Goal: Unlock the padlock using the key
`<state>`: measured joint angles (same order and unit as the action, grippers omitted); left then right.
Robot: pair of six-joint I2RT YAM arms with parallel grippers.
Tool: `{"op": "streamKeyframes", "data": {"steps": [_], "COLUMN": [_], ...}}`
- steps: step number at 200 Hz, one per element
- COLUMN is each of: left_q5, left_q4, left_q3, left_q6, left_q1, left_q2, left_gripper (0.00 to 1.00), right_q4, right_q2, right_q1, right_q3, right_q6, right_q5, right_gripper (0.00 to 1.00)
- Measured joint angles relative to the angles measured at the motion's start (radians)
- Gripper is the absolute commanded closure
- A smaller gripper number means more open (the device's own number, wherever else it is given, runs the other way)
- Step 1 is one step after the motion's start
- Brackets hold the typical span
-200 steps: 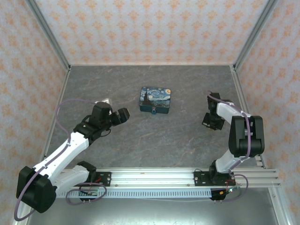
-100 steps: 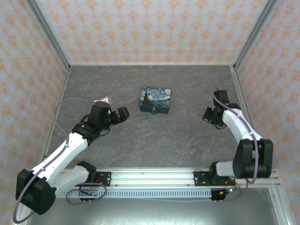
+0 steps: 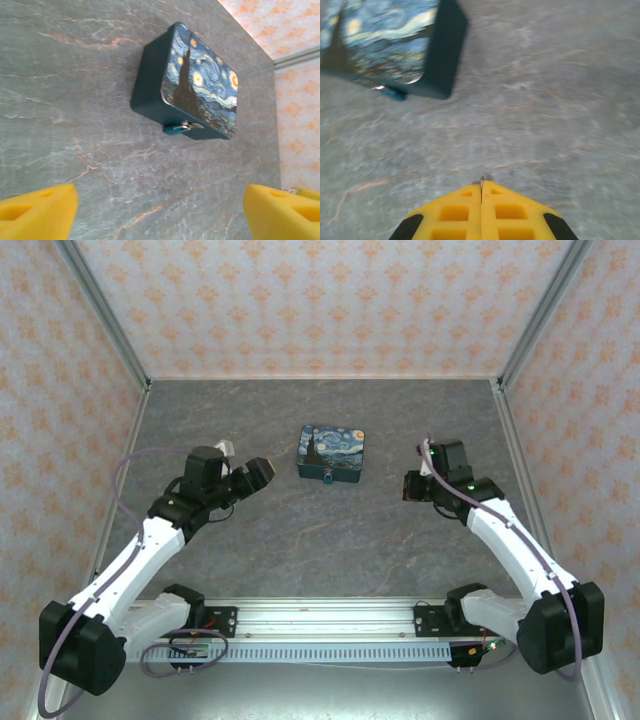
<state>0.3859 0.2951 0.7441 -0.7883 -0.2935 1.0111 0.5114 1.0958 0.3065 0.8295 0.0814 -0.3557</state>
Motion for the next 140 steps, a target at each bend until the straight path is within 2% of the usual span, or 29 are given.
{"op": "streamKeyframes", "data": {"steps": [72, 140], "left_q5": [0.093, 0.127], "left_q4": [-0.057, -0.167], "left_q3": [0.038, 0.045], "left_q6": [-0.317, -0.412], "left_q1": [-0.016, -0.040], "left_q2": [0.123, 0.138], "left_gripper": [0.22, 0.23], "right_q4": [-0.136, -0.237], "right_q2": [0.018, 0.084], "right_q1": [0.145, 0.198], "right_q3": [0.037, 0.050], "right_q6": [-0.163, -0.140], "right_q5": [-0.181, -0.228], "right_gripper": [1.00, 1.00]}}
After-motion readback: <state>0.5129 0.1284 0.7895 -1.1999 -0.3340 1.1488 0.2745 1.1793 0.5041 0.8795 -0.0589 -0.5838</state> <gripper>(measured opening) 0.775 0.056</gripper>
